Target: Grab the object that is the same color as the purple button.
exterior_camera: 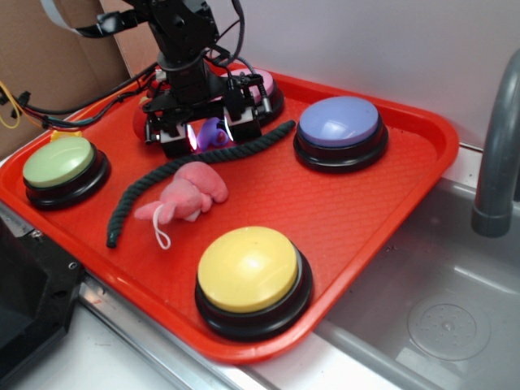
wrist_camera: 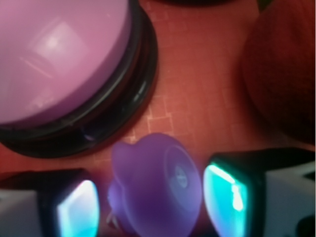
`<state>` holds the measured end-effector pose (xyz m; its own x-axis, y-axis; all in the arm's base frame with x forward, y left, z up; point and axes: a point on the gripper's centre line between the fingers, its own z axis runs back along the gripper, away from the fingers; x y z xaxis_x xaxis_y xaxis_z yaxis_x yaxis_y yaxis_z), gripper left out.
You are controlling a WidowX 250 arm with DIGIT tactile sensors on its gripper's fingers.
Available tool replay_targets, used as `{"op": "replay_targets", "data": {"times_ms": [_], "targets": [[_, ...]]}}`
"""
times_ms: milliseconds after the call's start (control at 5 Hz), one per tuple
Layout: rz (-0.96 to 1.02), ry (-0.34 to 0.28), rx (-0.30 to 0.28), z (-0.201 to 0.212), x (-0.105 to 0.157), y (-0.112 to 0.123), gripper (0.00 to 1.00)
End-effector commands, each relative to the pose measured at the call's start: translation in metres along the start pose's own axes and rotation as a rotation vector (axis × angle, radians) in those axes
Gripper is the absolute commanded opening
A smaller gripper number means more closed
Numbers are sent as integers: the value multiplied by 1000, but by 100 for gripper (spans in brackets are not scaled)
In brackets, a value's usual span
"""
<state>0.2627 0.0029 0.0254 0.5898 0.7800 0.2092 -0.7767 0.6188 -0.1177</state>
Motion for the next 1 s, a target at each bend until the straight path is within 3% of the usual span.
{"op": "replay_targets", "data": {"times_ms": [0, 200, 400, 600, 800], "targets": [[-90, -1, -55, 31, 14, -3, 0], [-254, 20, -73, 67, 13, -1, 0], [-446, 48, 24, 103, 6, 4, 0], [-567, 55, 48, 145, 7, 11, 0], [-600, 37, 16, 178, 7, 23, 0]]}}
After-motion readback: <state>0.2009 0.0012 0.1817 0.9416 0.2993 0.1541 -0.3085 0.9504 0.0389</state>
